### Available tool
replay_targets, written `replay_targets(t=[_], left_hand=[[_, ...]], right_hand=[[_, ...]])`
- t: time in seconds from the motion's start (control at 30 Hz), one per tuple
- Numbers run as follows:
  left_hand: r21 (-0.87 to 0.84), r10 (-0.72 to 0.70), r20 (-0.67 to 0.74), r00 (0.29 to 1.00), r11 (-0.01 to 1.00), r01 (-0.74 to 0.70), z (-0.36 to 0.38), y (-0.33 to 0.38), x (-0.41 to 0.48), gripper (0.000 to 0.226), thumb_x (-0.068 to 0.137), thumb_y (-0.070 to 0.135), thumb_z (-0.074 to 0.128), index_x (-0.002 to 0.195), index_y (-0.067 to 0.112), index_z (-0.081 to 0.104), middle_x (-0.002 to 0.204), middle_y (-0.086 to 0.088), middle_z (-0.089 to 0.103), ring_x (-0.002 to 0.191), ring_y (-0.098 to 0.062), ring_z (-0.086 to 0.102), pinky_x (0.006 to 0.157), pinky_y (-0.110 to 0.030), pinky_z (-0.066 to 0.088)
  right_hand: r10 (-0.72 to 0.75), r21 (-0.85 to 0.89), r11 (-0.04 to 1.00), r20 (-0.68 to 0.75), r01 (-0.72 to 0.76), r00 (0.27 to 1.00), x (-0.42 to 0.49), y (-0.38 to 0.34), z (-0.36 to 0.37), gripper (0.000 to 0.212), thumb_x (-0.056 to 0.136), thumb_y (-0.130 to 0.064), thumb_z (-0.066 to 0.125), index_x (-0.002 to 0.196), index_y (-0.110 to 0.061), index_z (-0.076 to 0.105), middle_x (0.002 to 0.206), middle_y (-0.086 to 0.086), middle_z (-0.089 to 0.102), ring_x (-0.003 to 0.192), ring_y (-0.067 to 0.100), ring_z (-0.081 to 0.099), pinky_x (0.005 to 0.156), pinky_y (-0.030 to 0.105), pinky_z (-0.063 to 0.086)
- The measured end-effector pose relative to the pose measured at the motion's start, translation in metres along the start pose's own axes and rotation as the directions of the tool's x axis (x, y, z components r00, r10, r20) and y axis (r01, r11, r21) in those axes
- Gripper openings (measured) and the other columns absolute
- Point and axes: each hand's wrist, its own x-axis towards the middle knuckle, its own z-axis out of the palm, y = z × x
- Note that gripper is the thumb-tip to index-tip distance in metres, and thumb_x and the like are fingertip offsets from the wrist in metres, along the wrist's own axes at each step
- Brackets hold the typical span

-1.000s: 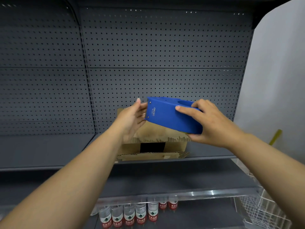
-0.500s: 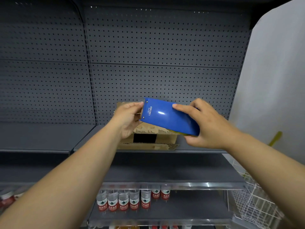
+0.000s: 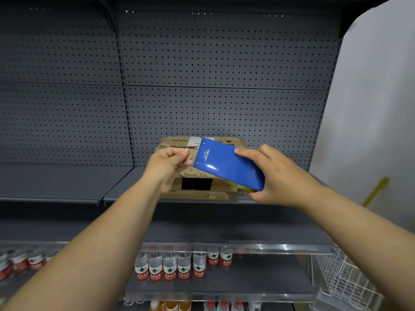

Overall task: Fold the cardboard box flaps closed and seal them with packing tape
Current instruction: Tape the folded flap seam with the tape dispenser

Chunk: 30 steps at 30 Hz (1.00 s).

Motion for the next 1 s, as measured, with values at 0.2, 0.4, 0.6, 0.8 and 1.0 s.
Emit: replay_targets(t=[0.2,0.4,0.6,0.8,1.0], left_hand=[[0.021,-0.002,-0.088,0.996,1.000,0.004,-0.005,0.002,-0.003,0.015,0.088,0.009,0.059,0.073,0.008,0.060,0.059,0.003,0.065,0.052,-0.004,0.061,0.058,-0.014,0.052],[0.082,0.003,-0.229,0.974,0.996,0.016,-0.063,0.013,-0.006,0.006,0.086,0.009,0.060,0.081,0.007,0.062,0.062,0.001,0.068,0.062,-0.008,0.062,0.067,-0.017,0.055],[0.087,-0.054,-0.175,0.983,0.994,0.071,-0.067,-0.015,-0.017,0.010,0.087,0.016,0.060,0.076,0.015,0.060,0.067,0.005,0.069,0.065,-0.008,0.065,0.077,-0.031,0.053],[0.105,-0.139,-0.185,0.973,0.982,0.160,-0.073,-0.056,-0.018,0.008,0.091,0.020,0.056,0.083,0.019,0.057,0.086,0.001,0.065,0.085,-0.014,0.060,0.090,-0.043,0.044],[0.116,-0.197,-0.200,0.960,0.968,0.223,-0.075,-0.090,0.001,0.005,0.094,0.018,0.051,0.091,0.018,0.056,0.099,0.002,0.064,0.103,-0.016,0.057,0.099,-0.041,0.037]], right_hand=[[0.015,-0.022,1.000,0.078,-0.013,0.997,-0.003,0.000,-0.001,0.093,0.063,-0.042,0.072,0.142,-0.036,0.023,0.096,-0.009,0.029,0.089,0.007,0.031,0.078,0.022,0.031],[0.075,0.011,0.997,0.069,-0.076,0.995,-0.031,0.032,-0.012,0.097,0.055,-0.045,0.079,0.131,-0.044,0.019,0.094,-0.006,0.038,0.086,0.011,0.039,0.076,0.026,0.035],[0.050,-0.041,0.998,0.086,-0.046,0.995,-0.039,0.034,-0.001,0.096,0.055,-0.050,0.077,0.133,-0.040,0.023,0.092,-0.002,0.041,0.084,0.013,0.039,0.076,0.026,0.036],[0.016,-0.114,0.994,0.145,0.001,0.989,-0.046,0.033,0.039,0.095,0.049,-0.048,0.081,0.131,-0.031,0.035,0.084,0.006,0.051,0.072,0.027,0.054,0.064,0.035,0.050],[0.041,-0.157,0.987,0.145,-0.018,0.989,-0.039,0.038,0.076,0.094,0.046,-0.047,0.084,0.127,-0.026,0.042,0.081,0.006,0.054,0.066,0.025,0.056,0.056,0.034,0.051]])
